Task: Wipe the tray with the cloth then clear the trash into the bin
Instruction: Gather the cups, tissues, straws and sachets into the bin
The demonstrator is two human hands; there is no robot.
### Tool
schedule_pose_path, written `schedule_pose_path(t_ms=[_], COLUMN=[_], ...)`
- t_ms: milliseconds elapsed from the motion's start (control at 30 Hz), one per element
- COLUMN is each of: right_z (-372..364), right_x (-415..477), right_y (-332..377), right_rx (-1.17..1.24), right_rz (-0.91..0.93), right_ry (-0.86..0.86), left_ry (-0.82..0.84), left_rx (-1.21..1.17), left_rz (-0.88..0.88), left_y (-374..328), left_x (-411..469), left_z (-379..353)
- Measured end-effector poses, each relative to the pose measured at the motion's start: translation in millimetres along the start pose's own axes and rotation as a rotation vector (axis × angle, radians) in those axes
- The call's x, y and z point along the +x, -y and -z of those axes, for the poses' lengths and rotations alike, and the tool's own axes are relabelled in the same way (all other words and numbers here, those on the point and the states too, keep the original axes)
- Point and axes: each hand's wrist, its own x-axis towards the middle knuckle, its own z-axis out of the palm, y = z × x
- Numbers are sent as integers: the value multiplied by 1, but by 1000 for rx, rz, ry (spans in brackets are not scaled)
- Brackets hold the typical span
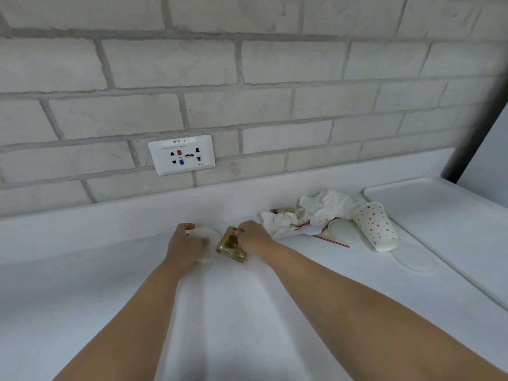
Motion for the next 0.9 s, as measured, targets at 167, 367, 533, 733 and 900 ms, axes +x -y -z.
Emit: schedule_pose_path(t_ms=[167,367,533,733,900], right_z=[-8,-7,42,72,60], right_x=[-13,-13,-4,5,10], right_y=[-6,-8,-27,-72,-69], right_rx=[348,70,-323,-703,-667], right_rz=[-53,-42,13,-170,-30], right_ry=[-225,-84,-56,-116,-101], left_ry=[62,106,98,89,107], left_rx=[-349,-279,-289,-264,-268], left_rz=[-32,2,-52,-79,-78], left_y=[-4,-1,5,6,6], left_x=[-14,-20,-16,-15,-13], left_z=[-27,-46,-44,-47,-45])
